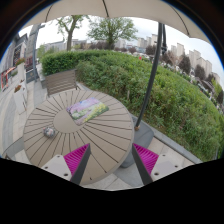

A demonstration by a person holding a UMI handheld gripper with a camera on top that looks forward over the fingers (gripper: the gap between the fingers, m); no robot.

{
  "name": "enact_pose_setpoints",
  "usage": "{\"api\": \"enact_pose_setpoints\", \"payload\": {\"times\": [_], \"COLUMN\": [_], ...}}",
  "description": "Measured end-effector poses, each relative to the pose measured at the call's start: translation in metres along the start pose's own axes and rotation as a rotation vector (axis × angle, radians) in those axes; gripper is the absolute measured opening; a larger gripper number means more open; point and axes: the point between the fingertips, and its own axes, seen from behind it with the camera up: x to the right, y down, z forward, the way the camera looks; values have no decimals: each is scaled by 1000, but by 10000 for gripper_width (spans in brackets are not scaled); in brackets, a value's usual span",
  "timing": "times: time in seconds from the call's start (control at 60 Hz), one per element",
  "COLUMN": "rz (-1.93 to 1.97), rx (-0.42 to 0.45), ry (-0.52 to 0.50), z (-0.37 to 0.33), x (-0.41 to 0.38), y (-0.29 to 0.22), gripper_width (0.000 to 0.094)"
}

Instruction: Arrange mouse

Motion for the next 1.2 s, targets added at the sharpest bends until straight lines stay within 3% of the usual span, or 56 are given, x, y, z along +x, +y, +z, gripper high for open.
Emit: {"api": "enact_pose_setpoints", "payload": {"times": [0.167,0.6,1.2], "rz": [-33,-163,-156], "rx": [20,37,99], "ry": [-50,-294,-363], "z": [6,13,172], "x": [-43,-227,-343], "y": [6,51,55], "gripper_width": [852,853,856]}}
